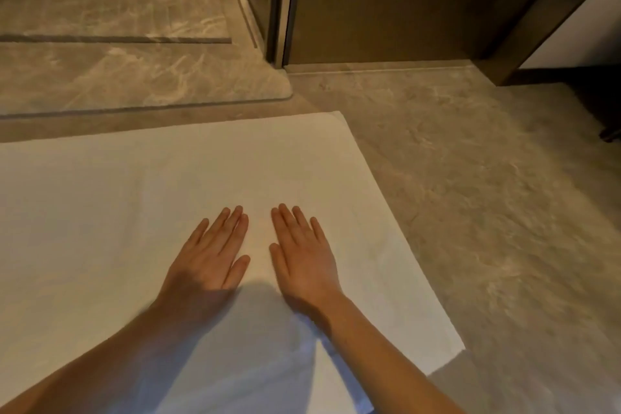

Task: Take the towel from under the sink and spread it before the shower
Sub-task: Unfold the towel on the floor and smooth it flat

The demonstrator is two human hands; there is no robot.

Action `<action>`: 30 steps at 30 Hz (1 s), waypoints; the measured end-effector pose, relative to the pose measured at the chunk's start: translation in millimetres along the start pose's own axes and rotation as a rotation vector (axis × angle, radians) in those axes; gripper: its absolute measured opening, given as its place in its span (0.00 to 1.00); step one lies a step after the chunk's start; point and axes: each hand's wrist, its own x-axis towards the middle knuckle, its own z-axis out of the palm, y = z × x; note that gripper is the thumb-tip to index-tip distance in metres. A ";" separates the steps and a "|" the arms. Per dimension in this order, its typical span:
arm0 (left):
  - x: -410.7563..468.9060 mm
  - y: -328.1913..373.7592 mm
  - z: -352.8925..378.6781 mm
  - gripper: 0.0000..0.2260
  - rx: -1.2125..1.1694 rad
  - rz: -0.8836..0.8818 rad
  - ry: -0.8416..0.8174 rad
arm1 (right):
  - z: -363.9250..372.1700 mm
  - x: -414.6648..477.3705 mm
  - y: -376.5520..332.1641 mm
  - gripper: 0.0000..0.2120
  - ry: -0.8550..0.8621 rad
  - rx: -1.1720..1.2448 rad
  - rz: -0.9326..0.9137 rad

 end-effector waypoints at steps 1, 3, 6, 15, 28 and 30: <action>0.2 -1.0 -0.9 0.23 -0.014 -0.021 -0.011 | -5.8 -5.9 16.2 0.27 0.007 -0.004 0.028; 2.8 -0.5 -0.9 0.25 -0.039 -0.064 -0.035 | -18.5 -18.7 55.1 0.28 0.043 -0.026 0.128; 3.0 0.9 -0.2 0.24 -0.021 -0.051 -0.036 | -35.1 -38.8 110.3 0.28 0.093 -0.057 0.309; -17.1 21.9 -29.9 0.23 -0.076 0.035 -0.051 | -49.2 -42.2 62.3 0.26 0.141 -0.004 0.425; -64.4 26.3 -20.3 0.26 -0.029 -0.009 -0.210 | -5.1 -84.0 -4.9 0.27 -0.024 -0.024 0.195; -65.5 26.4 -20.5 0.26 -0.030 -0.019 -0.219 | -14.7 -97.8 25.7 0.28 -0.005 -0.058 0.282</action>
